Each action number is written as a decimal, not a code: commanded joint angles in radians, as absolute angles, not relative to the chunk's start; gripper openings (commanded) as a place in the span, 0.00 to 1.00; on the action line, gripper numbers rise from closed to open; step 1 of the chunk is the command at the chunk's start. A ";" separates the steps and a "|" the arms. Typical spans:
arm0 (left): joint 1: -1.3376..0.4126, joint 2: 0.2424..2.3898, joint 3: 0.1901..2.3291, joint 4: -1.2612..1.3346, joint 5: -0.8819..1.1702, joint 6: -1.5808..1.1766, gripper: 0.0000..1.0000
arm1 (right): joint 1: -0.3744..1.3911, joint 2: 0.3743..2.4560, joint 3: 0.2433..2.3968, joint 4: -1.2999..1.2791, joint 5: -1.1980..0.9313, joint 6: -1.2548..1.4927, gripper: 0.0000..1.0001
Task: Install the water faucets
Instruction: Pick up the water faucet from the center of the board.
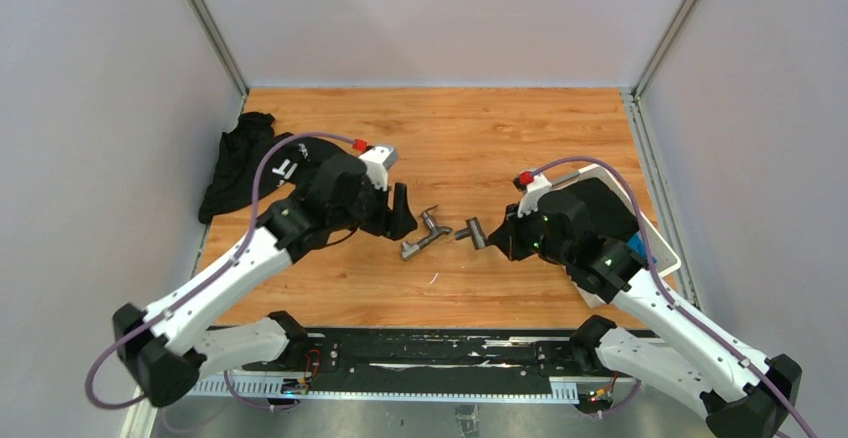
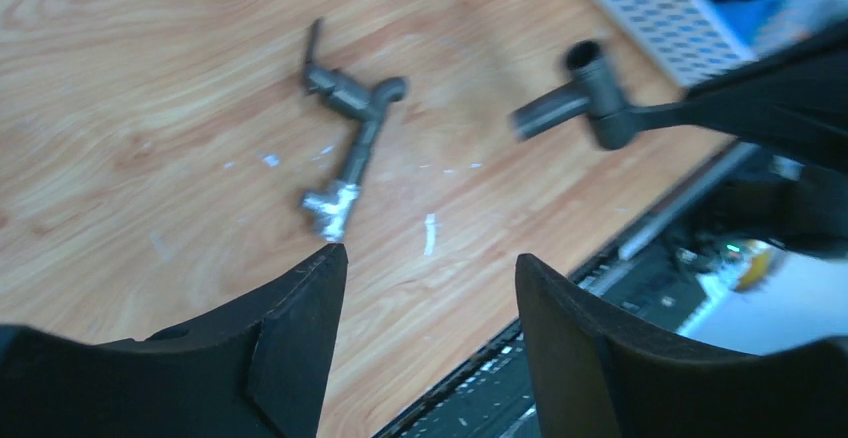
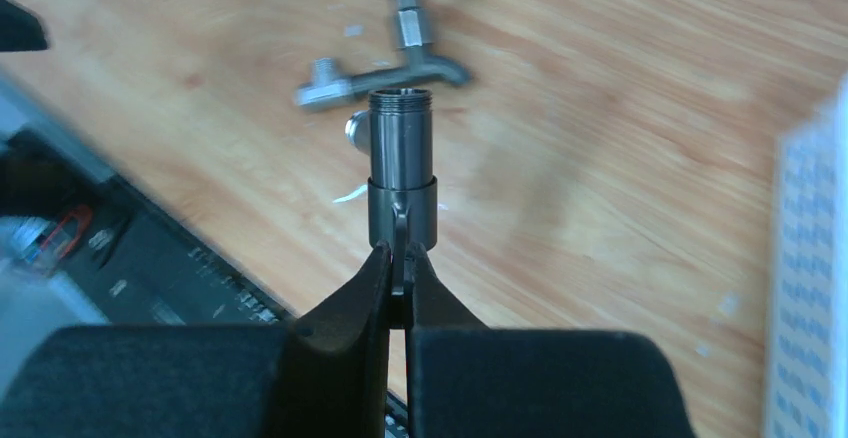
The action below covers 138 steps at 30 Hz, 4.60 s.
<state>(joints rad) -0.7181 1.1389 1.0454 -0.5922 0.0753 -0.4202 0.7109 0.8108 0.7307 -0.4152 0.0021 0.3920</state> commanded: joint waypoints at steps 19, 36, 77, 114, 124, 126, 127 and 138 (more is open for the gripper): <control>-0.683 0.736 0.720 -0.147 0.735 -0.488 0.77 | 0.681 0.819 0.689 0.205 -0.830 0.527 0.00; -0.651 0.702 0.661 -0.066 0.784 -0.560 0.11 | 0.676 0.821 0.653 0.267 -0.847 0.577 0.00; -0.648 0.748 0.806 -0.291 0.943 -0.323 0.00 | 0.877 1.190 0.921 0.077 -1.046 0.427 0.62; -0.680 0.286 0.621 -0.238 0.463 0.564 0.77 | 0.708 1.167 0.921 0.207 -1.043 1.460 0.00; -0.683 0.326 0.631 -0.232 0.457 0.740 0.77 | 0.792 1.246 0.878 0.357 -0.949 1.683 0.00; -0.690 0.328 0.625 -0.220 0.480 0.727 0.76 | 0.807 1.266 0.891 0.350 -0.931 1.691 0.00; -0.691 0.332 0.625 -0.221 0.491 0.726 0.76 | 0.813 1.278 0.896 0.361 -0.928 1.701 0.00; -0.717 0.351 0.634 -0.339 0.522 0.773 0.73 | 0.864 1.362 0.935 0.469 -0.917 1.768 0.00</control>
